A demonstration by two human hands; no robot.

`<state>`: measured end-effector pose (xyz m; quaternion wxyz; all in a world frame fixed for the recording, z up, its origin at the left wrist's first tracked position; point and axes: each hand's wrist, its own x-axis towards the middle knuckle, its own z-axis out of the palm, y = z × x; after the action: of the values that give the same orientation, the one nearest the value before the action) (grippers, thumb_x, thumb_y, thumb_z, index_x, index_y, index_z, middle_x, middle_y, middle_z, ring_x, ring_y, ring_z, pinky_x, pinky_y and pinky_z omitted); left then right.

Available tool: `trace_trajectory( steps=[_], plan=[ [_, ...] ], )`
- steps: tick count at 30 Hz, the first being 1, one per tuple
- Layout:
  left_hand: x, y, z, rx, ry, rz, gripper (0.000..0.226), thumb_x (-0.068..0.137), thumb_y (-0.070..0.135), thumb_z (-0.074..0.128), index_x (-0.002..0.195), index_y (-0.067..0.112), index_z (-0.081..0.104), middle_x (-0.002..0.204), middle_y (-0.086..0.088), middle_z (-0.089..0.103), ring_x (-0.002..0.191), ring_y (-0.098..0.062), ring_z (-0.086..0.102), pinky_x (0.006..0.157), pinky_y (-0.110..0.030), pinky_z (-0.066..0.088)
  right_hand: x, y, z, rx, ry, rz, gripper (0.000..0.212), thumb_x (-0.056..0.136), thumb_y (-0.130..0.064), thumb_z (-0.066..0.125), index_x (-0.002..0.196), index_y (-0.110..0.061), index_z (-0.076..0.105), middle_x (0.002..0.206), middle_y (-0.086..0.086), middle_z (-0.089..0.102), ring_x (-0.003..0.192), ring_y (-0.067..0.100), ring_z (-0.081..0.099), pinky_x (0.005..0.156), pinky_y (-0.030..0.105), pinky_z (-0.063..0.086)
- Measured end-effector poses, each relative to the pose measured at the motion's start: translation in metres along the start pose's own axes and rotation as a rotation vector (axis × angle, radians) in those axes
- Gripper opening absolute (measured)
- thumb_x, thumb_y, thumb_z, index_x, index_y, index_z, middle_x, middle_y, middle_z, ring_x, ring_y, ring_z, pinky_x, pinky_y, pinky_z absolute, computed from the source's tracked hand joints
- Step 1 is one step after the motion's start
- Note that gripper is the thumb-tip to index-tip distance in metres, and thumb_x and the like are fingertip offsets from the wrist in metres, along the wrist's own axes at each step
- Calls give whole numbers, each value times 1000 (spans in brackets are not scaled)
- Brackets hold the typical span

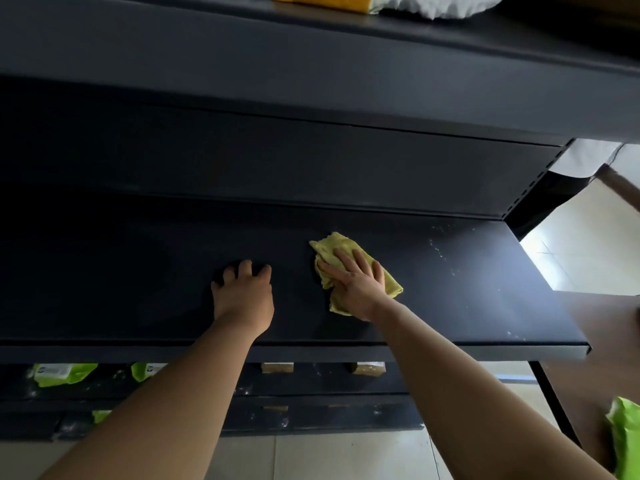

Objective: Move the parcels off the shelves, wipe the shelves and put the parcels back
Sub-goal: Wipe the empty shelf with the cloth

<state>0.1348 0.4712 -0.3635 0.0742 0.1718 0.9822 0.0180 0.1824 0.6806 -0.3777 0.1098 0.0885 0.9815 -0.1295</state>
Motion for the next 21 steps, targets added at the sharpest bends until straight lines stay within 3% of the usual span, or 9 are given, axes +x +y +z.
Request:
trace_trajectory(
  steps=[5, 10, 16, 21],
  plan=[
    [10, 0, 6, 60, 69, 8, 46, 101, 37, 28, 147, 35, 22, 150, -1, 25, 129, -27, 32, 90, -42, 46, 35, 17, -12, -31, 13, 22, 52, 101, -31, 27, 146, -53, 14, 161, -12, -4, 148, 19, -9, 117, 50, -6],
    [21, -3, 12, 86, 107, 4, 46, 101, 39, 27, 147, 37, 21, 150, 2, 25, 126, -25, 35, 83, -38, 48, 56, 29, -17, 34, 77, 177, 55, 98, -28, 31, 149, -46, 17, 161, -8, -2, 148, 21, -9, 116, 54, -8],
    [23, -3, 8, 53, 92, 2, 46, 101, 40, 26, 147, 36, 24, 149, 5, 28, 126, -24, 35, 83, -37, 47, 50, -1, -4, 89, 60, -148, 58, 92, -18, 34, 138, -53, 36, 159, -16, 11, 147, 12, -4, 117, 45, -11],
    [22, -1, 4, 27, 83, 3, 46, 101, 41, 26, 146, 35, 26, 148, 5, 30, 125, -24, 36, 83, -36, 48, 77, -28, -8, 46, 3, -196, 59, 92, -19, 34, 139, -55, 33, 159, -18, 8, 147, 12, -6, 117, 48, -10]
  ],
)
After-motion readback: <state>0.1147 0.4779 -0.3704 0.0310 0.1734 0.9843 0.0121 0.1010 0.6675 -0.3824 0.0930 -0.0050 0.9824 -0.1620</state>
